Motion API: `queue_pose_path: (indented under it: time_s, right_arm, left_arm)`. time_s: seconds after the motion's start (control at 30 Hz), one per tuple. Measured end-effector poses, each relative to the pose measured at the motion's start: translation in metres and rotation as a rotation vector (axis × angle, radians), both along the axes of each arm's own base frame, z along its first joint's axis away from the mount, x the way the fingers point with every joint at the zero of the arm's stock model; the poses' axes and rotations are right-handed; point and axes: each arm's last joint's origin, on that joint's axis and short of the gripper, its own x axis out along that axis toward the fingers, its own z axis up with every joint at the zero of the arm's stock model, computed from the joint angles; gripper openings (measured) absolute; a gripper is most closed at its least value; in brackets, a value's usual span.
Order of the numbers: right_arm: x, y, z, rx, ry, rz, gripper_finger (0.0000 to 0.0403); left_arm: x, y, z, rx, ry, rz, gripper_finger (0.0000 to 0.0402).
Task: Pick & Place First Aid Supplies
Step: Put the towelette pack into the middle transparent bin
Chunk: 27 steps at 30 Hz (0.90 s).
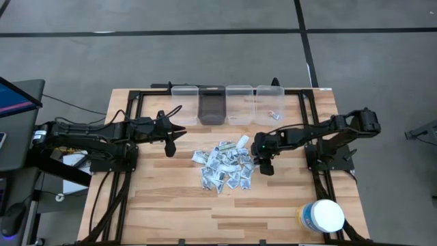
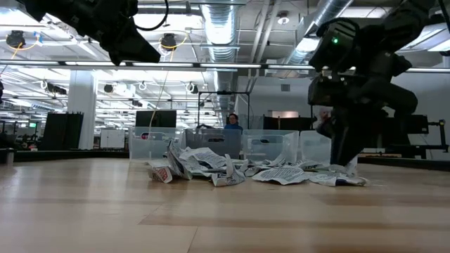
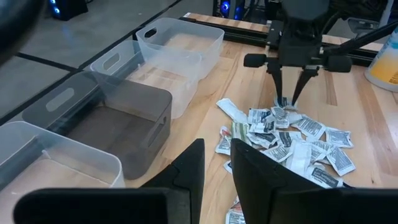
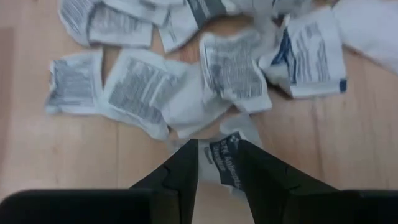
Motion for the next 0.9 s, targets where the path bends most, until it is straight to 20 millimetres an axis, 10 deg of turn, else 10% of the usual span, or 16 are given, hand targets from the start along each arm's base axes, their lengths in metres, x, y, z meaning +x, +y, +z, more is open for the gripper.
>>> queue_pose_path:
  time_s: [0.37,0.57,0.9]
  right_arm:
    - [0.002,0.0,-0.017,-0.001,0.082,0.0,0.0101]
    - [0.003,-0.001,-0.026,-0.012,0.125,-0.007,0.0029]
    - [0.004,-0.002,-0.008,-0.029,0.086,-0.016,0.0003]
  left_arm:
    - [0.0,0.0,0.0,0.0,-0.001,0.0,0.0078]
    - [0.0,0.0,0.0,0.0,-0.001,0.0,0.0078]
    - [0.0,0.0,0.0,0.0,0.0,0.001,0.0078]
